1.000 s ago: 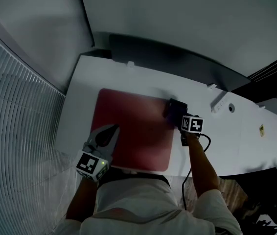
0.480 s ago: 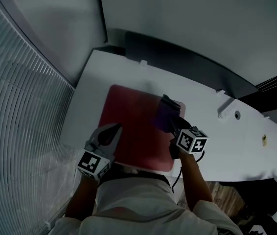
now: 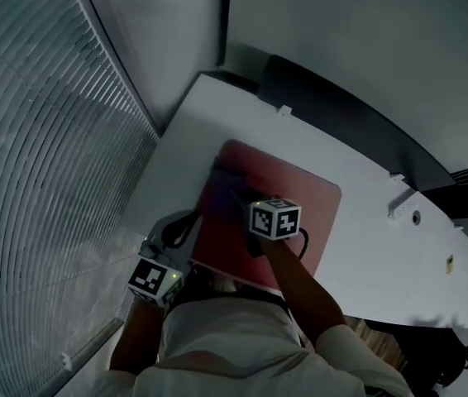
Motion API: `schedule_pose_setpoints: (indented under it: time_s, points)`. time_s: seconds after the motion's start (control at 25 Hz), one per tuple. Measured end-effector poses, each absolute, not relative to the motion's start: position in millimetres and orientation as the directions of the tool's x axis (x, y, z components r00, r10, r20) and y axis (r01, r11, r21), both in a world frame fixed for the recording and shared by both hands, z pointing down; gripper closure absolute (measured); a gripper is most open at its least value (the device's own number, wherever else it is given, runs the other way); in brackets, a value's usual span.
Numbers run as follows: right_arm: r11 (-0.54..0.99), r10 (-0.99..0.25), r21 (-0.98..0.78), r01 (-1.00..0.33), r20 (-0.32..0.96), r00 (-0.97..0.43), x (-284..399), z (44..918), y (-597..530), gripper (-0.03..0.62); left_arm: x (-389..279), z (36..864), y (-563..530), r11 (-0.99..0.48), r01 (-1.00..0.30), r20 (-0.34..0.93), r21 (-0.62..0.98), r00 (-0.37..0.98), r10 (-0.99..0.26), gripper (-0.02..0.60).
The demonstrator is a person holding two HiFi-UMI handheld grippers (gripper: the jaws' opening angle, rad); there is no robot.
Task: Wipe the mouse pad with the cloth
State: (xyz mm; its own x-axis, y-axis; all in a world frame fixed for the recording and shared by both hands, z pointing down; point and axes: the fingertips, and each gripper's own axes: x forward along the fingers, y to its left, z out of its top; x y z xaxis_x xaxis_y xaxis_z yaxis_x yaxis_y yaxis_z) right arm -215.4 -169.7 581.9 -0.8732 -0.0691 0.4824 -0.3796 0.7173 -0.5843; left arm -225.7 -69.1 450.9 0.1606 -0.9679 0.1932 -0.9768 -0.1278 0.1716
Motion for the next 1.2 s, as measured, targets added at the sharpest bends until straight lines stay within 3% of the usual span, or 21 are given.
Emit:
schedule_pose_setpoints:
  time_s: [0.16, 0.4, 1.2]
  points:
    - [0.671, -0.062, -0.608, -0.425, 0.525, -0.849, -253.2, 610.9, -162.9, 0.537, -248.6, 459.6, -53.4, -0.095, -0.978, 0.218, 0.184, 0.135, -0.966, 0.580]
    - [0.681, -0.104, -0.495, -0.540, 0.664, -0.741, -257.7, 648.7, -164.2, 0.537, -258.9, 457.5, -46.1, -0.105, -0.977, 0.225, 0.183, 0.146, -0.963, 0.580]
    - [0.494, -0.289, -0.405, -0.769, 0.758, -0.585, -28.2, 677.6, -221.8, 0.536, -148.7, 455.7, -122.6, -0.358, -0.913, 0.197, 0.194, 0.394, -0.898, 0.580]
